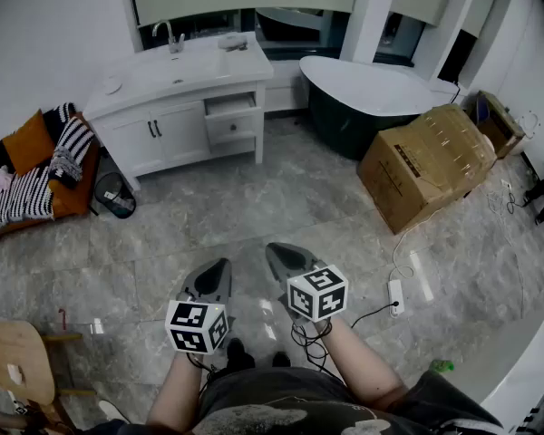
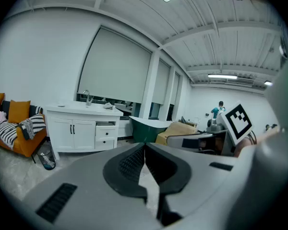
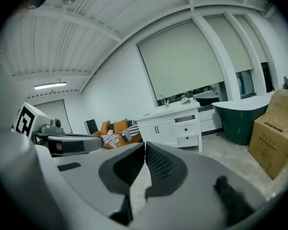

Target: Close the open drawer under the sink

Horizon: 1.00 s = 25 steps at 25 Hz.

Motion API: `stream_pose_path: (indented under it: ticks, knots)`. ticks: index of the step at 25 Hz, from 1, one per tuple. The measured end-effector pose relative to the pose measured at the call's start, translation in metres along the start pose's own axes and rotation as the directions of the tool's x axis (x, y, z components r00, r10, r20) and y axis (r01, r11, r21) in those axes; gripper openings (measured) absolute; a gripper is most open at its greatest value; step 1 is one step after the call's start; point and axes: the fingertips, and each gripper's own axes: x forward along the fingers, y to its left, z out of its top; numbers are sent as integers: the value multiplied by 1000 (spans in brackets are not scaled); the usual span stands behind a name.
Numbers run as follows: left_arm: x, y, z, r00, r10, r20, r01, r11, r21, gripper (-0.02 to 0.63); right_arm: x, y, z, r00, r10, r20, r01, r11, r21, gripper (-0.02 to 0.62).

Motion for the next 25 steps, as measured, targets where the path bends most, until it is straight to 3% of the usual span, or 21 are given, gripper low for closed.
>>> stream_pose_path:
  ticks: [13,21,25]
  knots:
    - [-11,-42,0,1000,-3,8,3,1000,17,15,-43,2,-6,1000,21,14,-21,1000,-16,29]
    - [-21,-48,-7,999,50,15,-51,999,5,15,-59,0,-13,995,83,51,-84,996,17,31]
    - [-21,-41,-15,998,69,3,-69,997,-19,15,-57,-9,-25,997,79,23,-79,996,27,31]
